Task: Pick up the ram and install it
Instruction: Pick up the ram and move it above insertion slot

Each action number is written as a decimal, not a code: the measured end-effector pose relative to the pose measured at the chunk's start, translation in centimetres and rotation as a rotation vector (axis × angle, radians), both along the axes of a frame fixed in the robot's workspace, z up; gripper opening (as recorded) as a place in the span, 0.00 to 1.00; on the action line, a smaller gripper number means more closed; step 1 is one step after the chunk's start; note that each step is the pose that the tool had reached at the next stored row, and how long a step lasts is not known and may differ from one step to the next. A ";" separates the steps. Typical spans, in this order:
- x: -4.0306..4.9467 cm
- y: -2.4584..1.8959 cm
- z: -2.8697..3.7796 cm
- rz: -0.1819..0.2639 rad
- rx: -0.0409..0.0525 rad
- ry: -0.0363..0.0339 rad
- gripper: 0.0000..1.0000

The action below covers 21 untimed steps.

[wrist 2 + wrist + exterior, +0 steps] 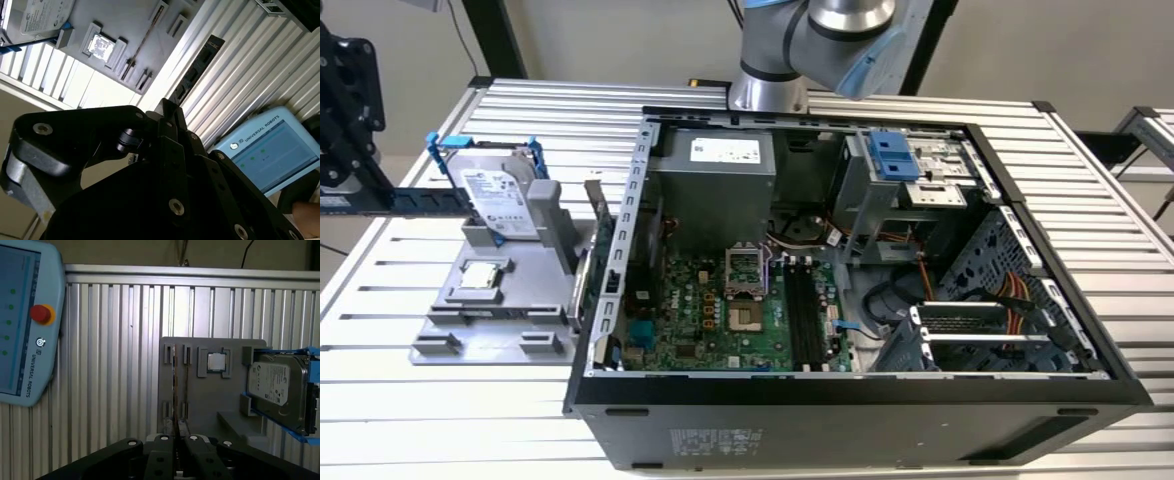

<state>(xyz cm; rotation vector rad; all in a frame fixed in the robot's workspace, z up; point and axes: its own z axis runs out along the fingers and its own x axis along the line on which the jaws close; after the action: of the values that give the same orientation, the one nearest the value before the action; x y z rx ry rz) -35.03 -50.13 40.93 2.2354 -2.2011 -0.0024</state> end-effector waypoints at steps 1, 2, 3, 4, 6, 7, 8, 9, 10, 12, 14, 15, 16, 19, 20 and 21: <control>0.00 0.00 0.10 0.000 0.0001 -0.0001 0.00; 0.00 0.00 0.20 0.000 0.0001 -0.0001 0.00; 0.00 0.00 0.25 0.000 0.0001 -0.0001 0.00; 0.00 0.00 0.28 0.000 0.0002 -0.0002 0.00; 0.00 0.00 0.42 0.000 0.0001 0.0000 0.00; 0.00 0.00 0.49 0.000 0.0000 -0.0001 0.00; 0.00 0.00 0.56 0.000 0.0001 -0.0001 0.00; 0.00 0.00 0.63 0.000 0.0000 0.0000 0.00; 0.00 0.00 0.66 0.000 0.0001 -0.0001 0.00; 0.00 0.00 0.66 0.000 0.0002 -0.0003 0.00; 0.00 0.00 0.69 0.000 0.0001 -0.0001 0.00; 0.00 0.00 0.70 0.000 0.0001 -0.0001 0.00; 0.00 0.00 0.70 0.000 0.0001 0.0000 0.00; 0.09 0.00 0.72 0.000 -0.0001 0.0001 0.00; 0.17 0.00 0.72 0.000 -0.0001 0.0001 0.00; 0.26 0.00 0.71 0.000 0.0001 0.0000 0.00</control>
<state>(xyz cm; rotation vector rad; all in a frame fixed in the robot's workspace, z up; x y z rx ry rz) -34.77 -50.13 41.64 2.2354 -2.2012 -0.0024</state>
